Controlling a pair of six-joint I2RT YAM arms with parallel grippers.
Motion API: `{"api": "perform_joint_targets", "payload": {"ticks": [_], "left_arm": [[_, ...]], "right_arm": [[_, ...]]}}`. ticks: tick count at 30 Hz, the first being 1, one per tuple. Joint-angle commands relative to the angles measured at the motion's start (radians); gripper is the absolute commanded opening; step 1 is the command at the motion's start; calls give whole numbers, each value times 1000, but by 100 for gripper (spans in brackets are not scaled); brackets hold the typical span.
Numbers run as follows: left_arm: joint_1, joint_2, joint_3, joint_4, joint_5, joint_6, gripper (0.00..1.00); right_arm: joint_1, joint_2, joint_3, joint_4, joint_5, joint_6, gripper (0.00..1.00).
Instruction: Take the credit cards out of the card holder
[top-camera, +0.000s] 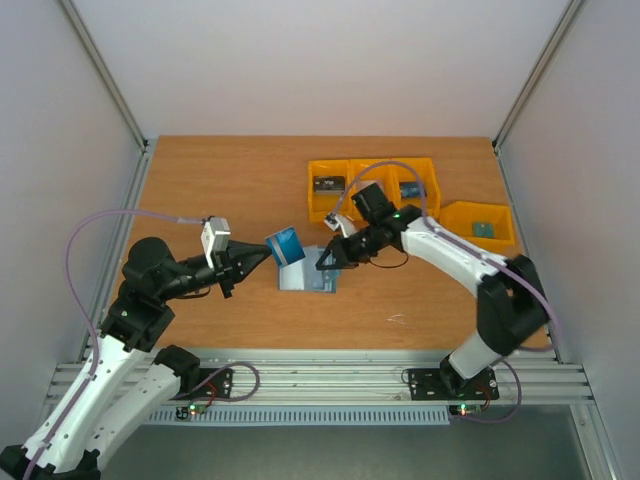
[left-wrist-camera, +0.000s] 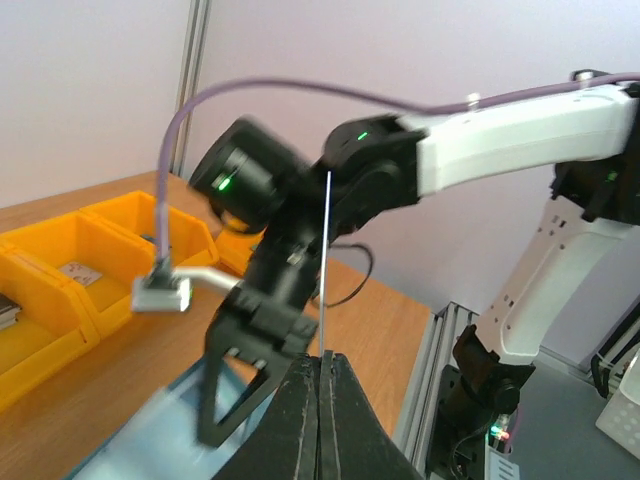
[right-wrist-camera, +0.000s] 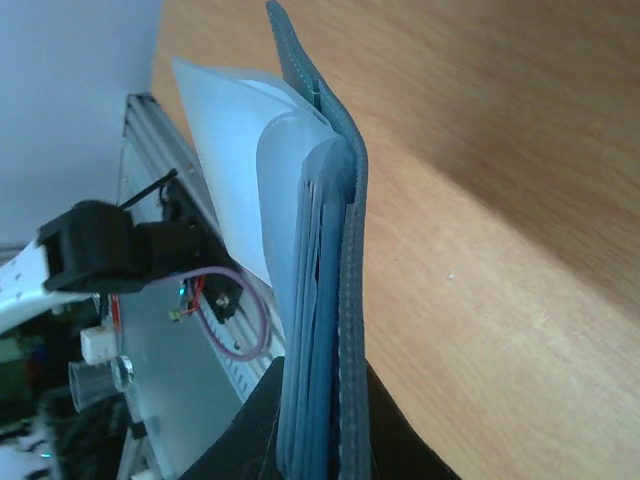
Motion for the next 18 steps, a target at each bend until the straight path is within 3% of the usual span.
{"api": "perform_joint_targets", "payload": {"ticks": [1,8,14,18], "left_arm": [[4,-9,14,59,0,-17,0],[4,-11,2,91,2,-40,0],[4,-8,2,95,0,-42,0],[4,-1,4,95,1,-42,0]], "right_arm": [[-2,126,-28,179,-64,140,1],[-8,291,-42,206,-112,118,12],[-44,384,-76,227,-160,110,12],[-60,398,-41,91,-64,46,31]]}}
